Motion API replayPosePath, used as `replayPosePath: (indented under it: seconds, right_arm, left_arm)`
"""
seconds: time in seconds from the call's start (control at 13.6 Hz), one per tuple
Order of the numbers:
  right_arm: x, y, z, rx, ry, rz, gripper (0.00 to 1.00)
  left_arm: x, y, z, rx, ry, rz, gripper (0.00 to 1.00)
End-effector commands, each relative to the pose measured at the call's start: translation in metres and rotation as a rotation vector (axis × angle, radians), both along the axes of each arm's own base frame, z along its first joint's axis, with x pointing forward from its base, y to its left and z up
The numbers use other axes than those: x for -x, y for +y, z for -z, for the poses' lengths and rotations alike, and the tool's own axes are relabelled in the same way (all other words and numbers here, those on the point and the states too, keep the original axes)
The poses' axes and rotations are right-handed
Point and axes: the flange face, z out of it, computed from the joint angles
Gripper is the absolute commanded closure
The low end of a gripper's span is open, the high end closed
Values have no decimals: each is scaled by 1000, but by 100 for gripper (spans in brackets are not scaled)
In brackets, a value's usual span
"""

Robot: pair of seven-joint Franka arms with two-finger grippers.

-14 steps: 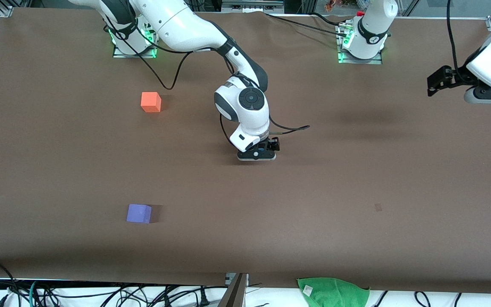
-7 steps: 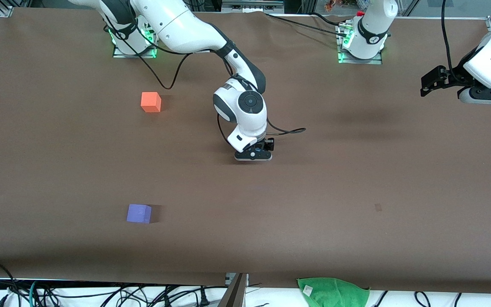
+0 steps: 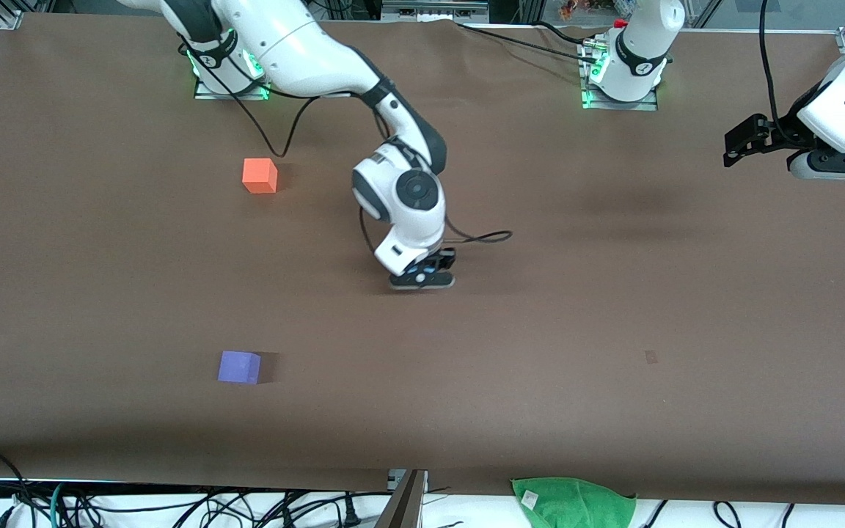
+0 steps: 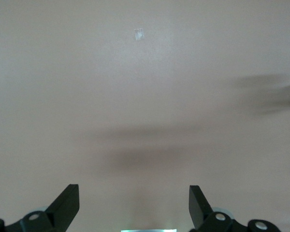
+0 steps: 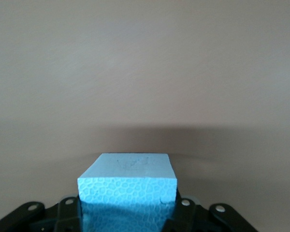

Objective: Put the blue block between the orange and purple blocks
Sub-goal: 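Carry the blue cube with the right gripper toward the orange cube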

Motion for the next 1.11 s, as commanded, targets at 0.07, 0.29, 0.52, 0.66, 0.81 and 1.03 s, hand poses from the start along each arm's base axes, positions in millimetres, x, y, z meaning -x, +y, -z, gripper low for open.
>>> replayPosePath:
  seconds: [0.07, 0.29, 0.52, 0.66, 0.81, 1.03]
  right_arm:
    - [-33, -98, -32, 104, 65, -77, 62]
    - [-31, -208, -29, 125, 48, -126, 61]
    - [-7, -278, -17, 97, 50, -70, 60]
    - [2, -304, -12, 93, 58, -38, 60]
    - [2, -324, -3, 90, 50, -9, 56]
    - [4, -338, 8, 79, 26, 18, 16]
  left_arm:
    - [-4, -2, -3, 17, -10, 11, 0]
    - [-5, -3, -4, 17, -13, 15, 0]
    - [-4, -6, -5, 17, -11, 19, 0]
    - [-4, -8, -4, 17, -9, 24, 0]
    - [-4, -8, -5, 17, -11, 24, 0]
    - [-4, -9, -5, 17, -11, 25, 0]
